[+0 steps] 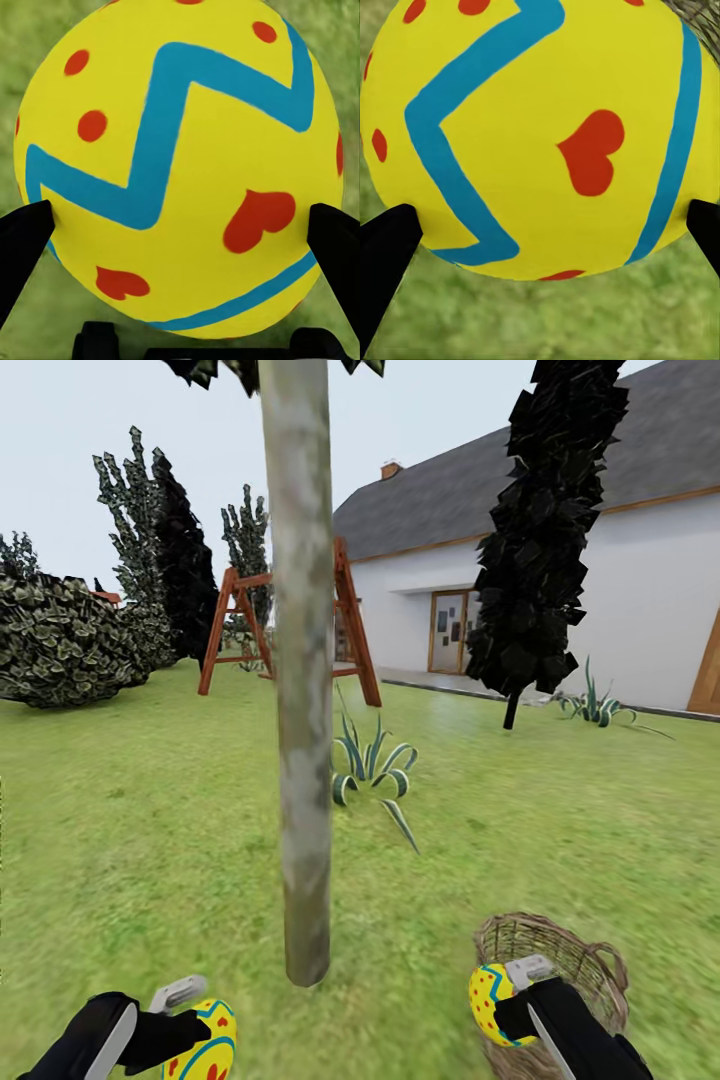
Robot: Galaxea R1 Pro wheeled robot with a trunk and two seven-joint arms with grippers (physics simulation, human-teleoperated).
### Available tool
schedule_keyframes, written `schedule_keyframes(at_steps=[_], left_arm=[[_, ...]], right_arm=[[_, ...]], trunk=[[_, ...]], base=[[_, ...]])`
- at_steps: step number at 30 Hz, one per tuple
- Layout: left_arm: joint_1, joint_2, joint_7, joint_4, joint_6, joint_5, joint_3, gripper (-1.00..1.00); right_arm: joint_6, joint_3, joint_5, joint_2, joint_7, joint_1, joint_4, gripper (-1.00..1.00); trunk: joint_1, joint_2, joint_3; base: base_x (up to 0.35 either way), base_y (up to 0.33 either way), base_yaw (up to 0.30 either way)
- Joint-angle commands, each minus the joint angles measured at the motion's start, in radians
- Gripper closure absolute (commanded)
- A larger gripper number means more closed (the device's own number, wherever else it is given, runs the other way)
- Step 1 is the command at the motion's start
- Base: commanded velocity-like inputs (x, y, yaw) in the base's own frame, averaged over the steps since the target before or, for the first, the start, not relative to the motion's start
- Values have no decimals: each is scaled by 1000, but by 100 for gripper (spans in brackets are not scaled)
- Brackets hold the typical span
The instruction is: Take the three Easter eggs out of the wicker basket on the lawn in the garden, then place them on the lawn next to a single tree (choose any tree) so that all three eggs are next to the same tree and none are left in the basket.
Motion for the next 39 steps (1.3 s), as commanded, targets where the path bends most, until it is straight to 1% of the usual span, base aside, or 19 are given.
schedule_keyframes(at_steps=[1, 22, 29, 36, 38, 39], left_arm=[[-1, 0, -8, 0, 4, -5, 3, 100], [-1, -1, -7, 0, 4, -5, 3, 100], [-1, -1, -4, 0, 4, -4, 4, 100], [-1, 0, -3, 0, 4, -2, 13, 100], [-1, 12, 2, -4, 4, -3, 19, 100], [-1, 18, 4, -3, 4, -5, 23, 100]], right_arm=[[6, 2, 8, -1, 7, -1, -2, 100], [6, 0, 6, -1, 5, -1, -2, 100], [6, -5, -1, -2, 6, -1, -3, 100], [11, -3, 1, -1, 5, -1, -2, 100], [18, -4, 0, 0, 5, -1, 9, 100], [34, -2, 0, 4, 4, -1, 24, 100]], trunk=[[0, -1, -1], [0, -1, -1], [0, -1, -1], [0, -1, -8], [0, -1, -10], [0, -1, -11]], base=[[117, 335, 0], [127, 331, 0], [224, 270, -7], [61, 56, -216], [0, 0, -237], [0, 0, -233]])
